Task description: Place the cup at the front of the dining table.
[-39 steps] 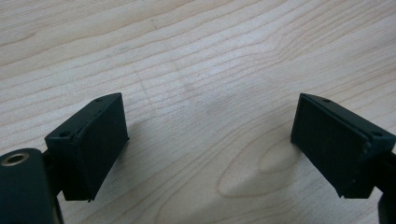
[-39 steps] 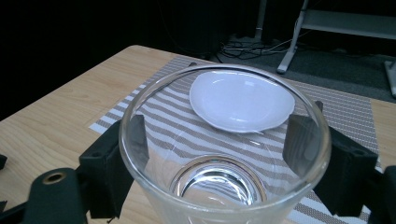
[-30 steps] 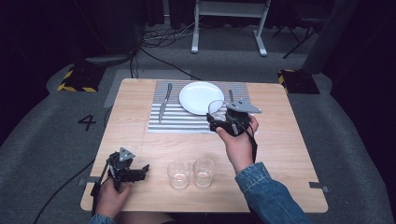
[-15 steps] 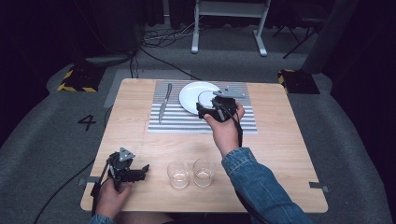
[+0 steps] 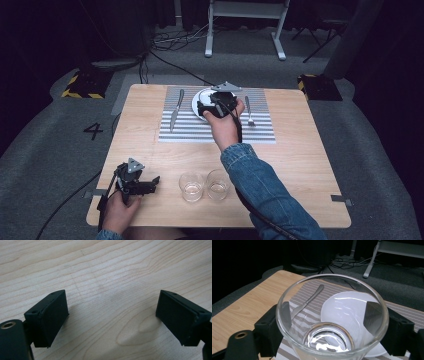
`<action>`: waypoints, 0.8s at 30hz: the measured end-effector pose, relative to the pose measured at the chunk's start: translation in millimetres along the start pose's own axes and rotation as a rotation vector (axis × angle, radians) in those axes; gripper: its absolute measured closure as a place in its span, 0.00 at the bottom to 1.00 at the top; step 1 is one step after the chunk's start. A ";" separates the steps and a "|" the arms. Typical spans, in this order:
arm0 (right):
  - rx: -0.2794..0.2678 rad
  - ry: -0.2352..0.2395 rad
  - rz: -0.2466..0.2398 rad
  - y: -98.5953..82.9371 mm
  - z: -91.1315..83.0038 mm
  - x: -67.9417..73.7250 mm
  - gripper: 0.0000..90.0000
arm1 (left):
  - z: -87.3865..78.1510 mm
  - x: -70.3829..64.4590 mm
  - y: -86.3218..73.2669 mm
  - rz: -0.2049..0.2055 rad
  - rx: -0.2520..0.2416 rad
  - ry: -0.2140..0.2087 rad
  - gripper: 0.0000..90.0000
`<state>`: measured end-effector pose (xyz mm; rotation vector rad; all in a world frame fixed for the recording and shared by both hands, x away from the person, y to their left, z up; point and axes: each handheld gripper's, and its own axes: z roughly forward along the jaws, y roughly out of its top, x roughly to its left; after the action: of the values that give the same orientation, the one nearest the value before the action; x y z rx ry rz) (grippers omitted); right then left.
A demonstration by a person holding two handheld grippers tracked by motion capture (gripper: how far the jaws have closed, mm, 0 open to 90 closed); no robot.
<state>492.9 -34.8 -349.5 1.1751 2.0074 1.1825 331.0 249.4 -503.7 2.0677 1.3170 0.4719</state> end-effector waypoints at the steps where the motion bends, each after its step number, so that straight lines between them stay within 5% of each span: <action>1: -0.001 0.004 -0.001 1.3 2.3 1.2 0.22 | 0.0 0.0 0.0 0.000 0.000 0.000 0.12; 24: 0.086 0.015 0.023 8.8 71.2 24.8 0.22 | 0.0 0.0 0.0 0.000 0.000 0.000 0.12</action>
<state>539.5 18.9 -376.2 1.2378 2.0790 1.1297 331.0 249.4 -503.7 2.0679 1.3172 0.4713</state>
